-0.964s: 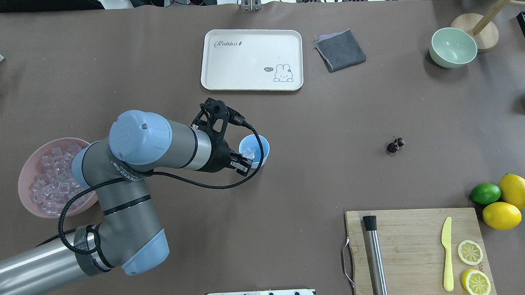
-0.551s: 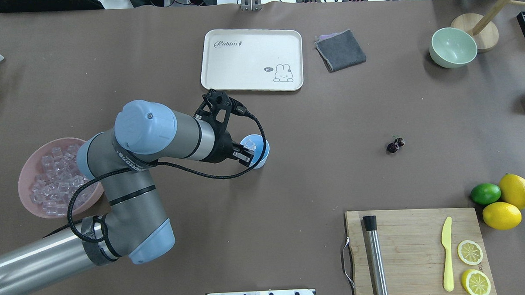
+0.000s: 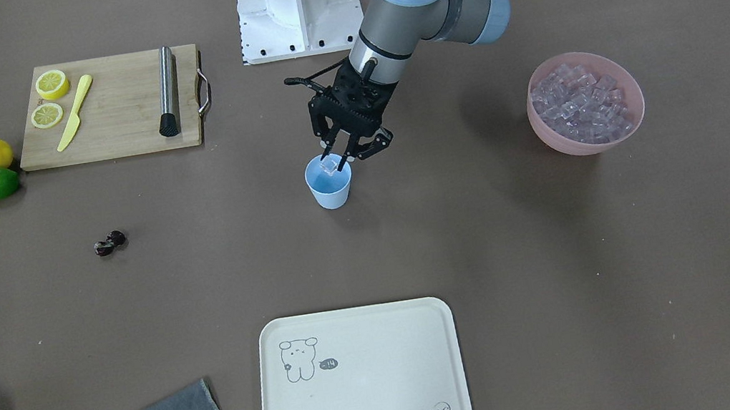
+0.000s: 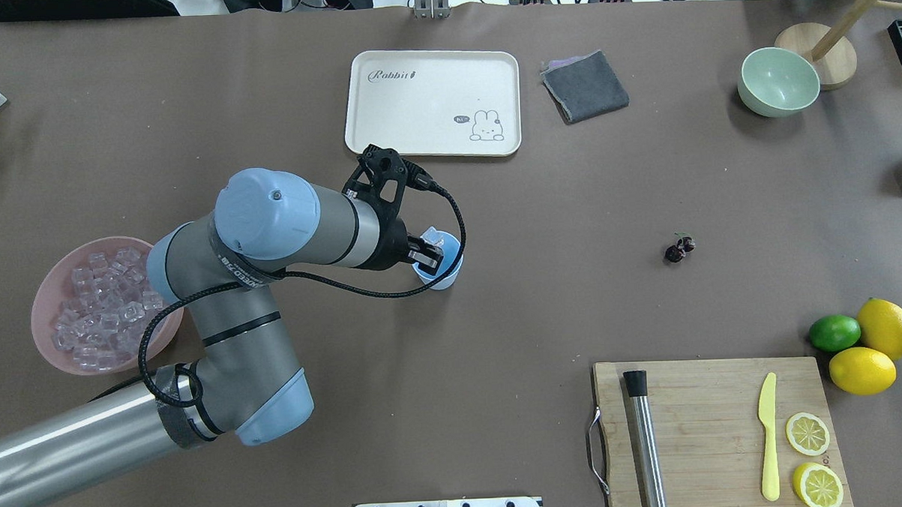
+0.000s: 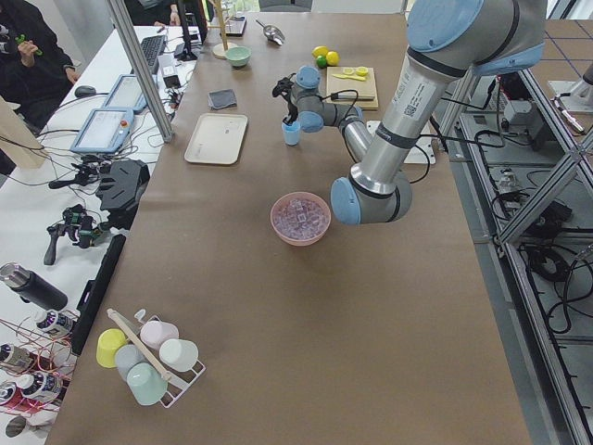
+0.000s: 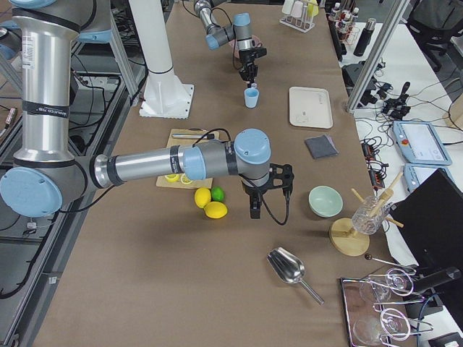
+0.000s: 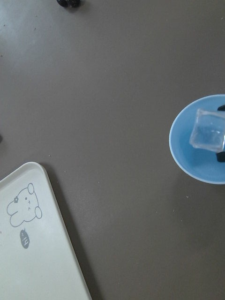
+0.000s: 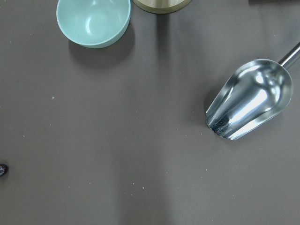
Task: Put ice and cherries in cup
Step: 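Lower the left gripper into the cup and release the ice cube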
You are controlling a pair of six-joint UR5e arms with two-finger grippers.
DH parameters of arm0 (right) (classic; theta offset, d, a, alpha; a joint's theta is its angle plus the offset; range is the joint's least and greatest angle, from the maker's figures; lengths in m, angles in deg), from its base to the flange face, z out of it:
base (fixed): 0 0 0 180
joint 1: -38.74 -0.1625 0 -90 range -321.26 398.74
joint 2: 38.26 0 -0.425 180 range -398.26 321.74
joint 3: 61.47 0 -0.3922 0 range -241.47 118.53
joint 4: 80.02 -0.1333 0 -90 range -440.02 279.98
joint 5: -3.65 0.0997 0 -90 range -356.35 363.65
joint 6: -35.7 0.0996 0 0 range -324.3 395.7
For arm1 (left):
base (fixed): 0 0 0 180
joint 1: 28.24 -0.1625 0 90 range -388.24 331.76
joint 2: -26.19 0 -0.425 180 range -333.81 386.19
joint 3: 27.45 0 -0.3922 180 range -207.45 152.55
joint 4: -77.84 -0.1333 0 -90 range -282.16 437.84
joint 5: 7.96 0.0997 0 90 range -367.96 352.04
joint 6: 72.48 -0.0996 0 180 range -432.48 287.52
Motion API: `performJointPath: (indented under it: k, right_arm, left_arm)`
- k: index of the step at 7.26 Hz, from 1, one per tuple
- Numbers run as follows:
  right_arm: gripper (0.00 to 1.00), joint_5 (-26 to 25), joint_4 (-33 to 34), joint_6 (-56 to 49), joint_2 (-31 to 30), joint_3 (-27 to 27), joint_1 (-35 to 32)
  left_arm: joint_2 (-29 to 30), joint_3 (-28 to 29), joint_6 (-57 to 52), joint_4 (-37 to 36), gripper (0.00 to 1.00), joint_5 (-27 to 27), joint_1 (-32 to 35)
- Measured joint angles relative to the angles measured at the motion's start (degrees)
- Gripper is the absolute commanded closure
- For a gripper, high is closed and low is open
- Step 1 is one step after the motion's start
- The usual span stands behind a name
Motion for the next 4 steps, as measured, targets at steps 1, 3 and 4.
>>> performJointPath:
  k: [1, 3, 4]
  right_arm:
    - [0.00, 0.00, -0.03, 0.02, 0.07, 0.10, 0.01]
    - [0.00, 0.00, 0.00, 0.08, 0.47, 0.24, 0.00]
    - [0.00, 0.00, 0.02, 0.09, 0.71, 0.44, -0.01]
  left_arm:
    - [-0.06, 0.02, 0.06, 0.00, 0.04, 0.02, 0.16]
    - [-0.46, -0.12, -0.03, 0.22, 0.03, 0.29, 0.34]
    - [-0.56, -0.32, 0.09, 0.28, 0.03, 0.95, 0.28]
